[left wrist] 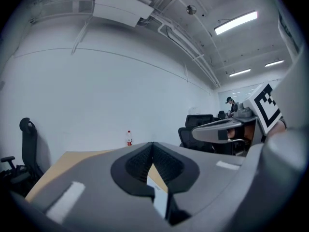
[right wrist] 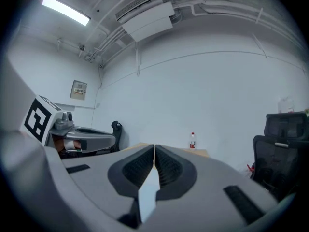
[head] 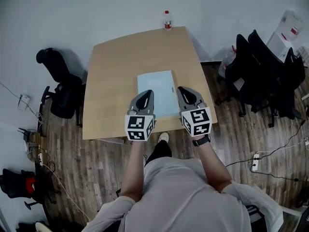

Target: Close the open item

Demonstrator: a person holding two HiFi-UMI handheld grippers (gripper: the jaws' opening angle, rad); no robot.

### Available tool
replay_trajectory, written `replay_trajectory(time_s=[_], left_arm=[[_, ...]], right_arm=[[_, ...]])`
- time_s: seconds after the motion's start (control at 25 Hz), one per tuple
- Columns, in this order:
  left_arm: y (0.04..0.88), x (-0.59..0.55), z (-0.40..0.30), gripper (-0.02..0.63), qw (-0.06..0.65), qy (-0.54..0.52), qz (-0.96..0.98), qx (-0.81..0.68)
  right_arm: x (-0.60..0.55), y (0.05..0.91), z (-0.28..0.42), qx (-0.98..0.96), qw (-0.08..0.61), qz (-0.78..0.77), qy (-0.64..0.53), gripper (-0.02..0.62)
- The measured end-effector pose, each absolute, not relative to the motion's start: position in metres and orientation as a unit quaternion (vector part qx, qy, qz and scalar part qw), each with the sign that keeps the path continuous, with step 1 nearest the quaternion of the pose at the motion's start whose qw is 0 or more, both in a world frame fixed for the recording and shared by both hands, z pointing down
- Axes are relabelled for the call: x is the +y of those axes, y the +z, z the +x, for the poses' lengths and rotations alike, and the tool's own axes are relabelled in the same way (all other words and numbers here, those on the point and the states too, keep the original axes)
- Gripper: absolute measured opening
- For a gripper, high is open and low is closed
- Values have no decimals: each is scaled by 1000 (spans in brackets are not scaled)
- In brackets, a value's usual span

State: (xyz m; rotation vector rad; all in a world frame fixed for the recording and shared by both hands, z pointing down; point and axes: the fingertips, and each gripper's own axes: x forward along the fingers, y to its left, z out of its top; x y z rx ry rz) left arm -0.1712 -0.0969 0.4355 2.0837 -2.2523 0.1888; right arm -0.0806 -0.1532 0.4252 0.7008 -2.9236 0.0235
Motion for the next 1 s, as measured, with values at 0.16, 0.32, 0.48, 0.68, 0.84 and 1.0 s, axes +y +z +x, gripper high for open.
replay_trajectory(time_s=[0.16,0.32,0.48,0.68,0.84,1.0], left_arm=[[415,-78,-166,9,8,54,667,-743],[390,-58,-163,9,-21,19,653,-757],[374,-40,-159,9,-50,9,634,-771],[390,-31,-151,9,-39,19,633,-773],[392,-30,-143,9,-39,30,640,-767],[388,-32,-135,9,-49,43,649,-758]], right_arm=[[-139,412,-75,-972,50,228,1,14],[-127,401,-70,-974,37,223,-7,14],[-116,396,-61,-974,27,225,-9,14],[-108,393,-50,-973,17,231,-16,14],[-105,394,-44,-971,11,239,-10,14],[-103,393,-40,-970,1,245,-6,14]])
